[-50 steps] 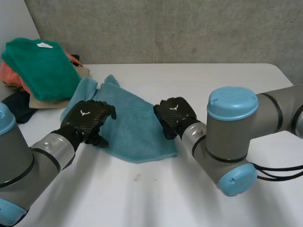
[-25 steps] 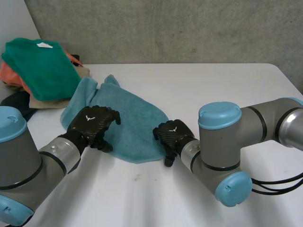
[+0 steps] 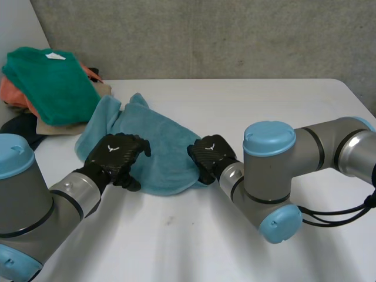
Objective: Fold the laundry.
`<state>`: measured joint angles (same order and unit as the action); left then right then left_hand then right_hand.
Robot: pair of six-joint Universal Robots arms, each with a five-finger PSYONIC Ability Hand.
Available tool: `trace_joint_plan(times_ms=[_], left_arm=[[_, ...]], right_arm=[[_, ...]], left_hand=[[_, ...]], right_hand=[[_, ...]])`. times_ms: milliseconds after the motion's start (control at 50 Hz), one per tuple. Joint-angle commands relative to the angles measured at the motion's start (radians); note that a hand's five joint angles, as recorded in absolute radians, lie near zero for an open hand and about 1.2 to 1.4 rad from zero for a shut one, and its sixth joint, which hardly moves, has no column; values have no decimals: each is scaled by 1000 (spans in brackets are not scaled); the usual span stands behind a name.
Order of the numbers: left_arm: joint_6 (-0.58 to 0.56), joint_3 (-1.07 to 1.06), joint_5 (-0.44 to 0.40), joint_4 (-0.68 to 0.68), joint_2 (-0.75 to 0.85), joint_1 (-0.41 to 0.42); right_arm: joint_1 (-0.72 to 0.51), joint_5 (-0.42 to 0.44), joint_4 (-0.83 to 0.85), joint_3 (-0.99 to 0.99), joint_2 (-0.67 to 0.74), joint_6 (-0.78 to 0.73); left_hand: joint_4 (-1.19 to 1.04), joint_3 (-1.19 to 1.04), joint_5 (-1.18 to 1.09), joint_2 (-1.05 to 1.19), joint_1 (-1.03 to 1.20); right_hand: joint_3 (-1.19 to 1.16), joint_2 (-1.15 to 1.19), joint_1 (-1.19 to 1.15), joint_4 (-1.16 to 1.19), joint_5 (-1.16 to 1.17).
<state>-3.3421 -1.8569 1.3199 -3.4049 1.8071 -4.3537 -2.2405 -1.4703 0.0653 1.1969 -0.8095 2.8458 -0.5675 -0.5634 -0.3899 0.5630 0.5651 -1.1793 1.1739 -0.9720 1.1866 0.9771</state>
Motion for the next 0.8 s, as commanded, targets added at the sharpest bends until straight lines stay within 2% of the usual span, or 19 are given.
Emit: trace_joint_plan(times_ms=[20, 80, 140, 320, 440, 480, 560, 580, 660, 720, 740, 800], left_arm=[[9, -4, 10, -11, 29, 2], [13, 1, 38, -27, 54, 19], [15, 10, 82, -39, 84, 57], [41, 41, 220, -105, 132, 144], [36, 102, 288, -133, 199, 161], [36, 123, 306, -133, 218, 169], [35, 163, 340, -131, 245, 180], [35, 172, 338, -131, 245, 183], [30, 179, 325, -128, 213, 195], [26, 180, 306, -123, 114, 218], [24, 182, 302, -122, 91, 221], [6, 189, 280, -100, -1, 224]], right_arm=[[9, 22, -19, 12, -86, 12], [9, 24, -24, 29, -120, 15], [7, 25, -24, 52, -155, 32], [-2, 28, -44, 69, -188, 228], [-5, 30, -45, 84, -215, 259], [-5, 30, -45, 92, -234, 259], [-4, 30, -45, 98, -237, 254], [-4, 30, -45, 99, -237, 254], [7, 22, -45, 101, -235, 254], [9, 16, -45, 101, -235, 262], [10, 16, -45, 101, -235, 267], [30, 16, -53, 104, -238, 282]], left_hand=[[-69, -73, -72, 73, 71], [-25, -29, -28, 29, 27], [119, 115, 116, -114, -116], [184, 180, 181, -179, -181], [154, 150, 151, -150, -152], [84, 80, 81, -80, -82], [-546, -550, -549, 550, 548], [-823, -828, -826, 828, 826], [-829, -833, -832, 833, 831], [-829, -833, -832, 833, 831], [-829, -833, -832, 833, 831], [-829, -833, -832, 833, 831]], right_hand=[[-217, 222, -424, 210, 245], [-217, 222, -424, 210, 245], [-217, 222, -424, 210, 245], [-217, 222, -424, 210, 245], [-217, 222, -424, 210, 245], [-217, 222, -424, 210, 245], [-217, 222, -424, 210, 245], [-217, 222, -424, 210, 245], [-217, 222, -424, 210, 245], [-217, 222, -424, 210, 245], [-140, 145, -347, 132, 167], [402, -397, 195, -410, -375]])
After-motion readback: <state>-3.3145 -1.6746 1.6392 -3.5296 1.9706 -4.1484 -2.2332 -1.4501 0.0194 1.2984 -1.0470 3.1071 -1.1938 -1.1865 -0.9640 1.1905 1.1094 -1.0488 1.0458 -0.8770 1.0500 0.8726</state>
